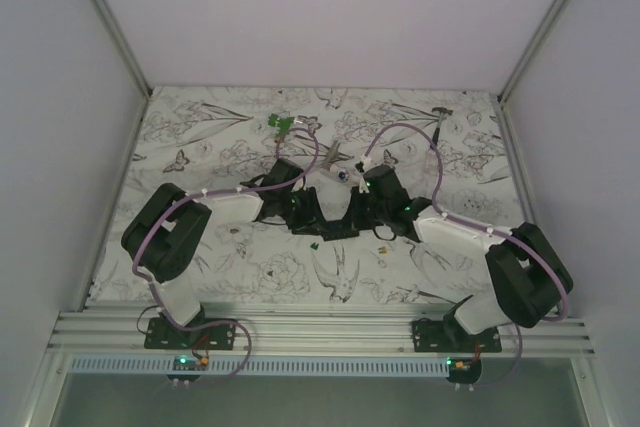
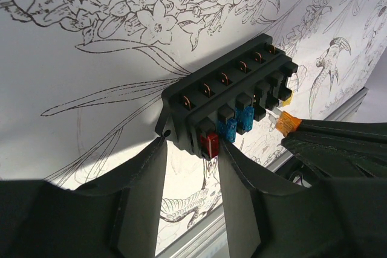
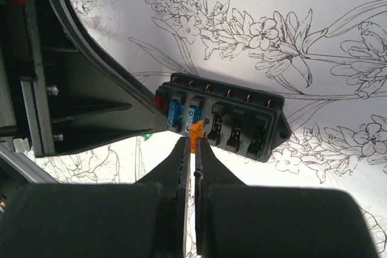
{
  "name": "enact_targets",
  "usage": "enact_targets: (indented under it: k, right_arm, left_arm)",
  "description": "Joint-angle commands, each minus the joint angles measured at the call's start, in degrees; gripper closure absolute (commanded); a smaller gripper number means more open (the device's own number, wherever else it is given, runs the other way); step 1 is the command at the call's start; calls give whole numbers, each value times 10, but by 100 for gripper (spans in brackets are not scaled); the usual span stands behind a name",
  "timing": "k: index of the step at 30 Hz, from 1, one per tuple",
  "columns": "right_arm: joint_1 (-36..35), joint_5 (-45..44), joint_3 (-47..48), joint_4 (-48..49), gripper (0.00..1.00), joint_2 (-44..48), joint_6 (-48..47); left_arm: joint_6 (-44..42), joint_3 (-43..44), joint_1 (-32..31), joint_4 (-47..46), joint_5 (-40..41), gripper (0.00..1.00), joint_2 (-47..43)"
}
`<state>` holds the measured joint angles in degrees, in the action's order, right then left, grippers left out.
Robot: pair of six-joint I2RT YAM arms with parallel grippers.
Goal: Snap on the fuse box
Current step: Install the fuse at the fuse box base.
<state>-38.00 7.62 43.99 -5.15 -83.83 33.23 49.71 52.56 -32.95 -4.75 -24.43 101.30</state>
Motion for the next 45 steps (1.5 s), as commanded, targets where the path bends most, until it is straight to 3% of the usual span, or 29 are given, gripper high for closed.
enact_targets:
  k: [1, 45]
  right_arm:
    - [4, -5, -3, 24, 100, -11, 1]
    - [11, 30, -4, 30, 100, -37, -33]
  left_arm:
    - [0, 6, -4, 4, 3, 59, 10]
    - [0, 5, -4, 5, 3, 62, 13]
